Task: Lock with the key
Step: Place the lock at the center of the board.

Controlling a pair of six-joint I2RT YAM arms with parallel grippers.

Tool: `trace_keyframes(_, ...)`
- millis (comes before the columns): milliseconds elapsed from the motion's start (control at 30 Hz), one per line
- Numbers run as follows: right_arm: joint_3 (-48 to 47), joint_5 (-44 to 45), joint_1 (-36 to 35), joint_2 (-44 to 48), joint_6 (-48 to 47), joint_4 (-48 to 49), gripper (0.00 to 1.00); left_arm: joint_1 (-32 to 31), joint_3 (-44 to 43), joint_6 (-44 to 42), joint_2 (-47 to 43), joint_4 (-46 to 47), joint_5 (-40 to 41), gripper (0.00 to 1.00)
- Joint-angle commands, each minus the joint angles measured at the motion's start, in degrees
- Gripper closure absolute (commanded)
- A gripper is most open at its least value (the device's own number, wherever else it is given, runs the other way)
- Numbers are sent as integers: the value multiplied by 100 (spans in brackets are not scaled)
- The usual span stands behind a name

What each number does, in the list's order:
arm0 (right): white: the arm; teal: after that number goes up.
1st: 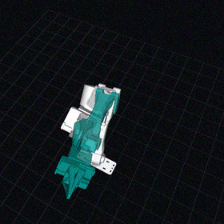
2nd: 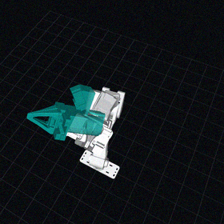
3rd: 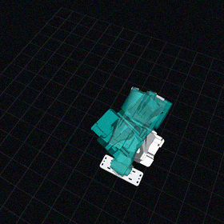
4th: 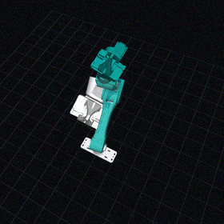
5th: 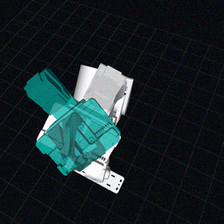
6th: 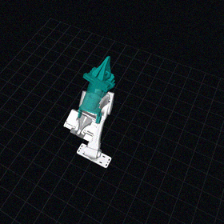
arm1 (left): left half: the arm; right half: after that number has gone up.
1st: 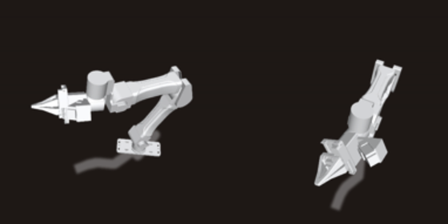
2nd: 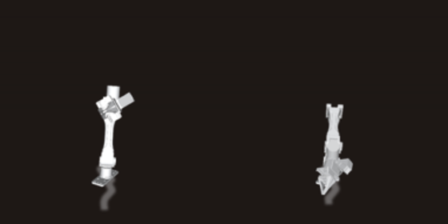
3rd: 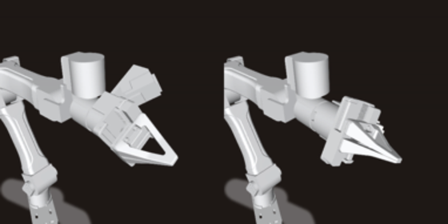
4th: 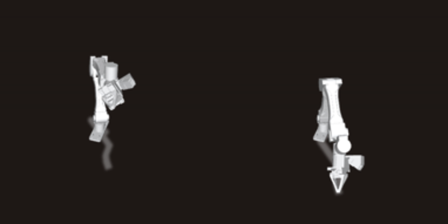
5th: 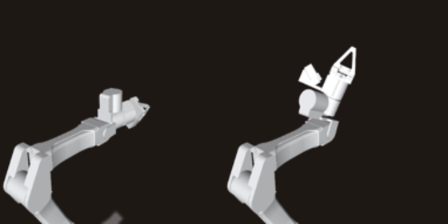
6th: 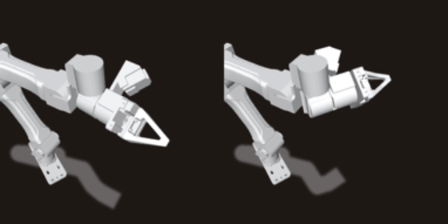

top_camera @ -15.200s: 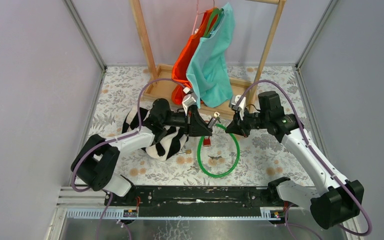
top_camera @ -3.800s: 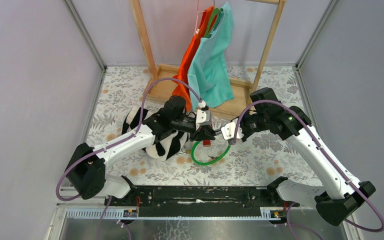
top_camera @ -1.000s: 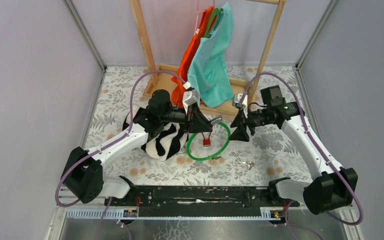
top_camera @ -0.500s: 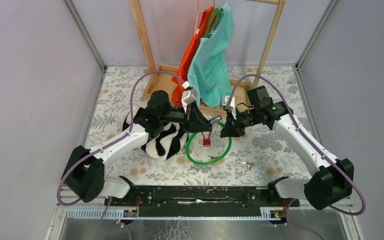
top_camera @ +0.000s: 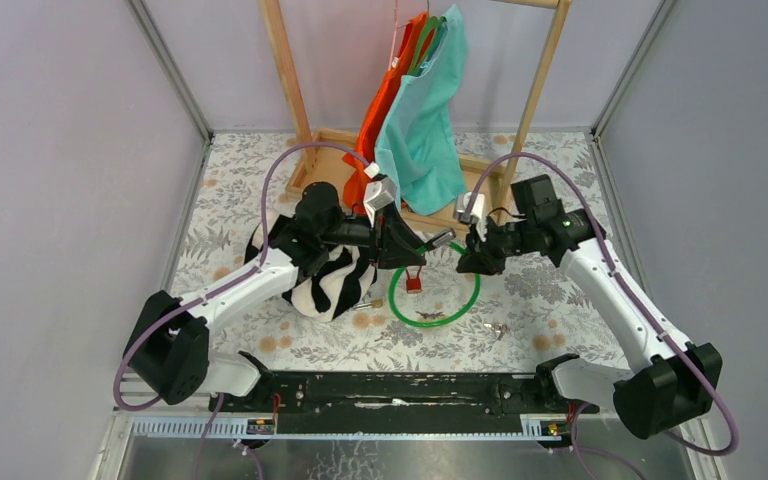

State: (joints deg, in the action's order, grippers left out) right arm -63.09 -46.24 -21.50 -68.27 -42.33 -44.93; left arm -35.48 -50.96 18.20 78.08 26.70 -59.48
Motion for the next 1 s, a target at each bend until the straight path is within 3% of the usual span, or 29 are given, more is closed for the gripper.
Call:
trace_keyframes(0, -89, 377, 920, -66, 18, -535, 100, 50, -14, -167, -192, 148, 148, 45)
trace_keyframes(100, -60, 423, 1528, -205, -133, -741, 100, 50, -43, -295, -224, -49, 298, 31)
trace_keyframes(167, 31, 444, 1840, -312, -142, -747, 100, 51, -61, -331, -223, -103, 364, 27)
trace_keyframes(300, 136, 411, 2599, -700, 7, -591, 100, 50, -76, -346, -248, -174, 462, 24)
trace_keyframes(433, 96, -154, 3436, -1286, 175, -419, 100, 48, -42, -411, -305, -225, 471, 24)
trace_keyframes(533, 160, -331, 3665, -1720, 401, -114, 100, 49, -31, -422, -316, -226, 464, 24)
trace_keyframes(667, 218, -238, 3783, -2248, 712, 401, 95, 50, -37, -413, -312, -219, 458, 23)
trace_keyframes(967, 85, -116, 4126, -3252, 803, 799, 69, 50, -32, -437, -270, -210, 438, 23)
